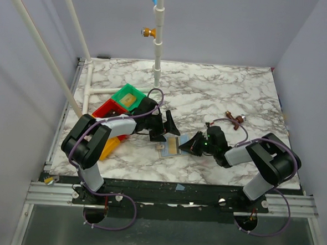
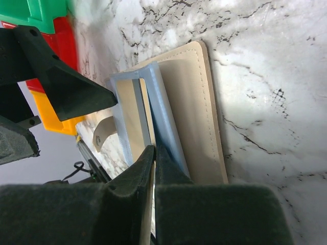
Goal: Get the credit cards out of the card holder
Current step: Remove the credit card from the card holder.
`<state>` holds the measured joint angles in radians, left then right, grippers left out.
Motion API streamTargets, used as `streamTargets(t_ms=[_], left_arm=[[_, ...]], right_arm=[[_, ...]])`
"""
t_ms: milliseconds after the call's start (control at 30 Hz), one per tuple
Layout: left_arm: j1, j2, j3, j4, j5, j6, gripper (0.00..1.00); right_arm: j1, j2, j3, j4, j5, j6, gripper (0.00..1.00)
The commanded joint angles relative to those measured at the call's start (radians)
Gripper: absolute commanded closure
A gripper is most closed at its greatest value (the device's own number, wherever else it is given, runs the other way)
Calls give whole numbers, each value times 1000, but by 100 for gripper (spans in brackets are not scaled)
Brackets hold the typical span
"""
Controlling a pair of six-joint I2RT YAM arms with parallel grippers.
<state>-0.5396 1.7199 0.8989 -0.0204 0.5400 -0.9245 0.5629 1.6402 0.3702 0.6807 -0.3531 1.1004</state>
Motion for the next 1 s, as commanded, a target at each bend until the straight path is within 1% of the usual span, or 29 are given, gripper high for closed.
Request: streamTargets(t_ms=[0,167,300,500,667,967], left_arm=[[12,31,-29,-34,-27,39,1],[13,32,-28,-39,-27,41,1],[15,32,-27,-41,-28,45,1],[17,31,-25,-42,-27,47,1],[18,29,-25,-46,-24,52,1],[21,26,-17,-53,-21,59,1]], right_arm=[[-6,-17,-25,-21,28,-5,96],[-13,-45,-42,-37,68,-5,96],[-17,-75,-33,-85,91,-31,96],[-27,-91,-19,-129,97,-67,96],[-62,-101,-25,-133,68,-103,97],[-84,-161,-34,-167,60,-137,99]])
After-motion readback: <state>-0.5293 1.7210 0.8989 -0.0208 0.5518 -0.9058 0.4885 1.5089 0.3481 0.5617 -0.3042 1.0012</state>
